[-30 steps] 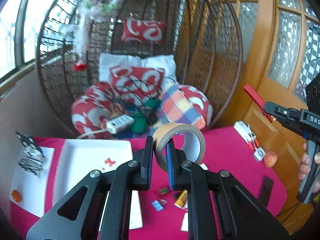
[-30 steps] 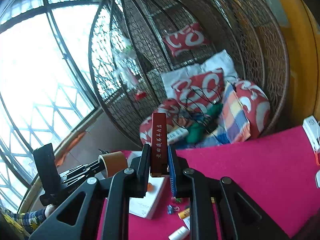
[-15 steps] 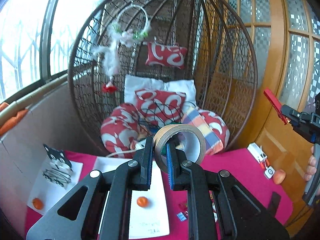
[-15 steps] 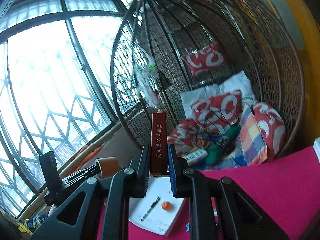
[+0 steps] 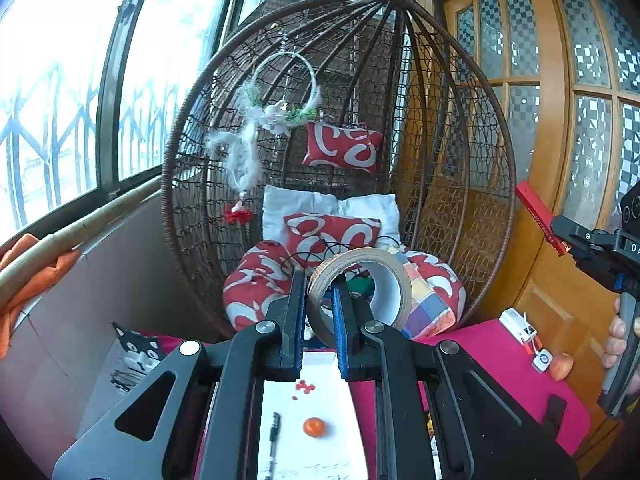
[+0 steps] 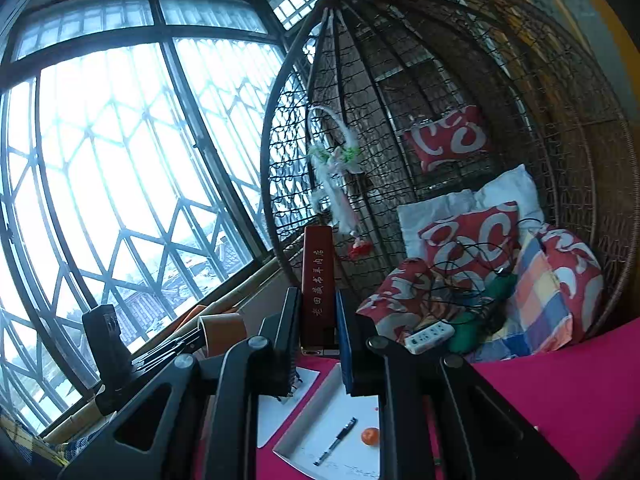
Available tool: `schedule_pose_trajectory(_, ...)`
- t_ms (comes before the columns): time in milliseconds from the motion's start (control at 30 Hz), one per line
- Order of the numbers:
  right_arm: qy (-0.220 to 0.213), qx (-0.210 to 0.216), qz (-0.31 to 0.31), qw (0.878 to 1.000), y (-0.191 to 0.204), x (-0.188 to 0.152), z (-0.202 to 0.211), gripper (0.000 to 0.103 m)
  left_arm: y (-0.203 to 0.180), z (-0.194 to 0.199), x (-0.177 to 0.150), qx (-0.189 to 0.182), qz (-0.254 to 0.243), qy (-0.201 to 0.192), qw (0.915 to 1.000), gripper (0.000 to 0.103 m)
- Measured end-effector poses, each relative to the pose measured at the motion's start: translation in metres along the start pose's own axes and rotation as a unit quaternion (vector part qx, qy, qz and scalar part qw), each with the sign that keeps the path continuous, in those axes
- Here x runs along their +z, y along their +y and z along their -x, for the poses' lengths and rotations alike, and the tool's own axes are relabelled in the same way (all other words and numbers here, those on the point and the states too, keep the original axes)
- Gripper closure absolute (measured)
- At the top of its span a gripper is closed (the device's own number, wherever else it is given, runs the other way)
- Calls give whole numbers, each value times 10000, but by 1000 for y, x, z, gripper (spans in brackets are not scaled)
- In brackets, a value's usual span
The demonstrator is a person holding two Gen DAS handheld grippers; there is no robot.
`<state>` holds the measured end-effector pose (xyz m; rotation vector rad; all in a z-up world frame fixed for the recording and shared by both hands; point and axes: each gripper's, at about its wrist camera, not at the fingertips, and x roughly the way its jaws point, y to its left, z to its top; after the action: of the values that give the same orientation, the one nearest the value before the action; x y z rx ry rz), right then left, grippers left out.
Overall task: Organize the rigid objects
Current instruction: 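Carry the tape roll and red stick box over the white tray with both tools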
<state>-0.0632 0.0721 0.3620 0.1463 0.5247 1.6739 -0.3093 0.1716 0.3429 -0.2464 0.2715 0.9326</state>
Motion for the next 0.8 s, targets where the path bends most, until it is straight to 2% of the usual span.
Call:
schedule_pose_trajectory(267,262,117,-179,9994,13,-16,-41,88,41,-12,-19,156,59,381,9991,92)
schedule_pose_trajectory(500,615,118,-317,9975,20,-34,-83,88,79,-34,-37,199,299,790,9962,92)
schedule_pose_trajectory(800,1075,95,-486,9930,23,-54,-134,88,105,-59,-54,110,405,1189,9920,92)
